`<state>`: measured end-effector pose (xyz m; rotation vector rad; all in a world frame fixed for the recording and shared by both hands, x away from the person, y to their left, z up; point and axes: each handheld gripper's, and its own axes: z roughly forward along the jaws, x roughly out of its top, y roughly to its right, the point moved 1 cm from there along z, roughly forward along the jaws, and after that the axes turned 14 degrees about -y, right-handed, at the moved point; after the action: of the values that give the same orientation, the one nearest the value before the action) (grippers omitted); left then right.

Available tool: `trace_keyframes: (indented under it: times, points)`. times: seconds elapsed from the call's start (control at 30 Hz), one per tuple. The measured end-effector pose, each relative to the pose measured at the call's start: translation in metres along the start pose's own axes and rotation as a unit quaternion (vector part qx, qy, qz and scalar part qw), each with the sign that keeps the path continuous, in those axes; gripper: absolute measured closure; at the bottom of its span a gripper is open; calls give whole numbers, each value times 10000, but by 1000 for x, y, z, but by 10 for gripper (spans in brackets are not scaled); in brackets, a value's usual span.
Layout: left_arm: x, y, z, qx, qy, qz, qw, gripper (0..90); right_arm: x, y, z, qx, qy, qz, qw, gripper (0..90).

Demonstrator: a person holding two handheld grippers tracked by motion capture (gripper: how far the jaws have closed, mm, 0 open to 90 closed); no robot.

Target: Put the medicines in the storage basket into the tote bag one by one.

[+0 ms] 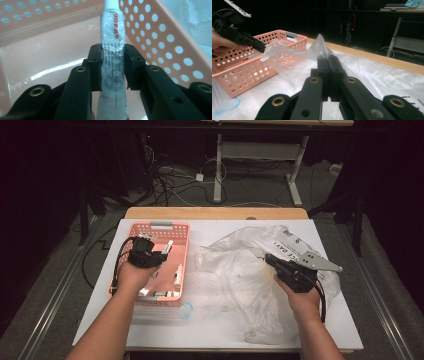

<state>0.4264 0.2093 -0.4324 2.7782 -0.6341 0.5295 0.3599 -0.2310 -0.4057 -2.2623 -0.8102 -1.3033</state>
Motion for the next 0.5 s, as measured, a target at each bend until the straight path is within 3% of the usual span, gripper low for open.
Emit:
trace_keyframes:
  times: [0.13, 0.4, 0.5]
  points:
    - [-3, 2, -10, -12, 216, -9, 9998, 684, 1, -1, -1, -13, -8, -39, 10000, 900]
    - [-15, 16, -22, 96, 390, 212, 9990, 684, 2, -3, -2, 52, 32, -82, 9999, 900]
    - [-19, 17, -28, 7, 589, 214, 9980, 684, 2, -4, -2, 27, 21, -130, 9999, 900]
